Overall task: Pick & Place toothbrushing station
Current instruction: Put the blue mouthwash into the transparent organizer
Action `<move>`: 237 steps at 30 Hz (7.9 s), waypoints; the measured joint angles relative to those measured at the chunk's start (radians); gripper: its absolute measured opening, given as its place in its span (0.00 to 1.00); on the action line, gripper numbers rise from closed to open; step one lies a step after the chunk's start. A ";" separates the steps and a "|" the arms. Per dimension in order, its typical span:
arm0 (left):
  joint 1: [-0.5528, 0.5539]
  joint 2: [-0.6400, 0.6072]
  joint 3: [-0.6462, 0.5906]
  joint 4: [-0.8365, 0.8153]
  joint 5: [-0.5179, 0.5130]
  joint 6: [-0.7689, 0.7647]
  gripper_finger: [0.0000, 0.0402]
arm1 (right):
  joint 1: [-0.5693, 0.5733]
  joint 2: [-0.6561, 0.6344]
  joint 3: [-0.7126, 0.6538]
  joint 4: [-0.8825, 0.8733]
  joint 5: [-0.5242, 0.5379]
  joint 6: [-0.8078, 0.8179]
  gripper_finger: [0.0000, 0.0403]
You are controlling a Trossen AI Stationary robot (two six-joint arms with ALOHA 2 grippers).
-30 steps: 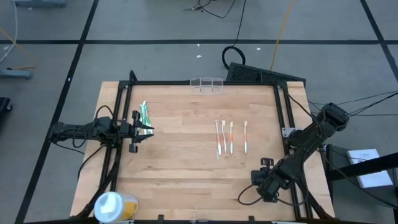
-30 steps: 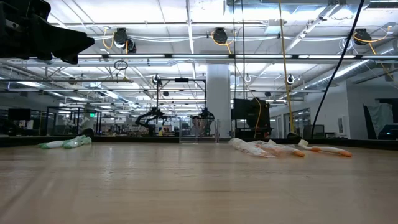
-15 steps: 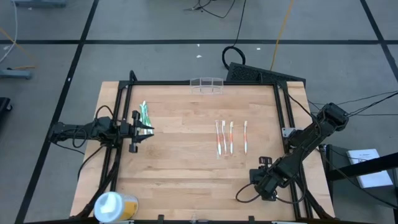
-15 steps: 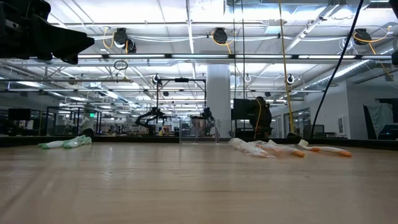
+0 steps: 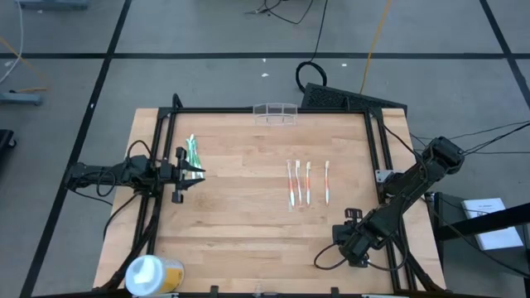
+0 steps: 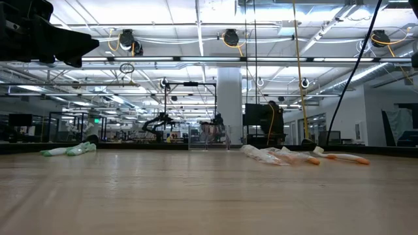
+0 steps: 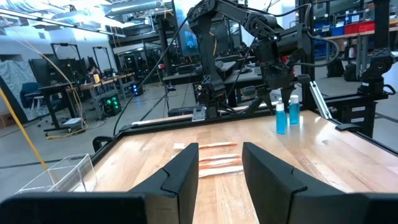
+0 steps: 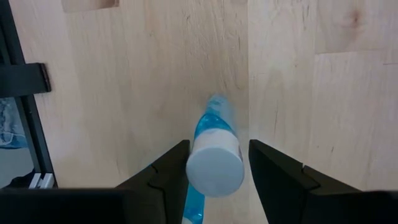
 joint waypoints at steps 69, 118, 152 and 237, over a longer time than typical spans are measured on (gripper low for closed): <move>0.000 0.000 0.000 0.000 0.000 0.000 0.33 | -0.177 -0.045 0.001 0.211 0.134 -0.330 0.23; 0.000 0.000 0.000 0.000 0.000 0.000 0.33 | -1.005 -0.045 0.000 0.726 0.057 -1.000 0.24; 0.000 0.000 0.000 0.000 0.000 0.000 0.33 | -1.206 0.205 0.376 0.617 -0.037 -0.938 0.24; 0.030 0.634 0.025 0.496 -0.334 -0.399 0.49 | -0.924 0.197 0.375 0.290 -0.133 -0.932 0.24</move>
